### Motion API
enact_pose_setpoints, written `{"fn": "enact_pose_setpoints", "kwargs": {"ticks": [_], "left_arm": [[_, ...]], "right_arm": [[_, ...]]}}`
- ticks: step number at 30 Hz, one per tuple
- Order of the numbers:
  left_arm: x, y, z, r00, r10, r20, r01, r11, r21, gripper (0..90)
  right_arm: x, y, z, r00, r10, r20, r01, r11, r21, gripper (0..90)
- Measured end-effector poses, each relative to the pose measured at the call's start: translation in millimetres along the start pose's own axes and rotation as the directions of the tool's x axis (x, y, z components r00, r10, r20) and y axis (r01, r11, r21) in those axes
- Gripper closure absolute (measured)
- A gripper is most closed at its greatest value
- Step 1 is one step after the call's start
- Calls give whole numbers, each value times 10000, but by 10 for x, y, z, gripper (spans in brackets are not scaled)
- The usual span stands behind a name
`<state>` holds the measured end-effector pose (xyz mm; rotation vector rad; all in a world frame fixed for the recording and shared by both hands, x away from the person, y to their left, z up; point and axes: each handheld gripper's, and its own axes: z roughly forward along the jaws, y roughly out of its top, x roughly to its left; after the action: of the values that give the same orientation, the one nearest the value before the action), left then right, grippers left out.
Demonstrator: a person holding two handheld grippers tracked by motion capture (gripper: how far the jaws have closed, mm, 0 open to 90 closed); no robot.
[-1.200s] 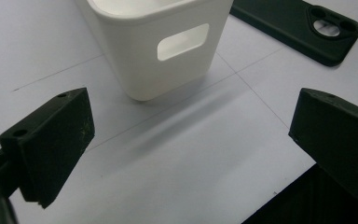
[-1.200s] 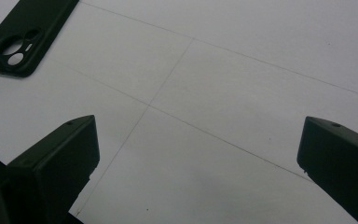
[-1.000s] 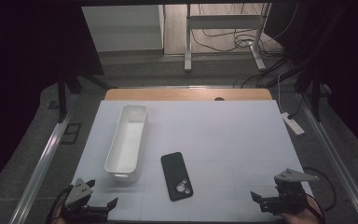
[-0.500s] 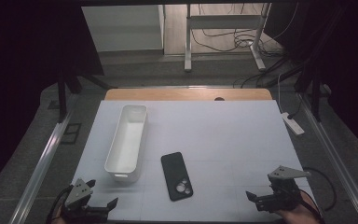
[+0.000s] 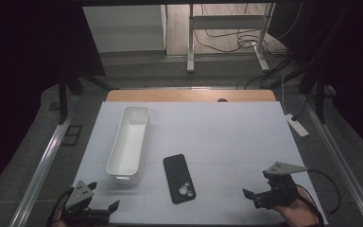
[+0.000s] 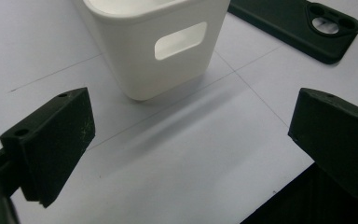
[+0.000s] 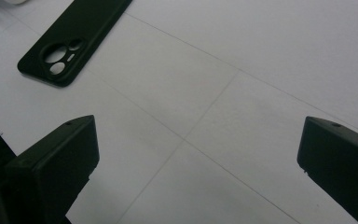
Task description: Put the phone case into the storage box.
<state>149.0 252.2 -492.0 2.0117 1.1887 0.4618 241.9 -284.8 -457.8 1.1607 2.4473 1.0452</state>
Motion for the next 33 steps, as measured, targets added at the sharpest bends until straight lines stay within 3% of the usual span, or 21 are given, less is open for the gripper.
{"fn": "enact_pose_setpoints", "kwargs": {"ticks": [18, 33], "left_arm": [[11, 0, 3, 9999, -119, 42, 119, 9999, 13, 4], [17, -2, 1, 9999, -152, 78, 152, 9999, -11, 5]], "right_arm": [[38, 211, 203, 9983, -523, -258, 529, 9984, 211, 0], [171, 382, 410, 9919, -780, -1006, 816, 9961, 326, 0]]}}
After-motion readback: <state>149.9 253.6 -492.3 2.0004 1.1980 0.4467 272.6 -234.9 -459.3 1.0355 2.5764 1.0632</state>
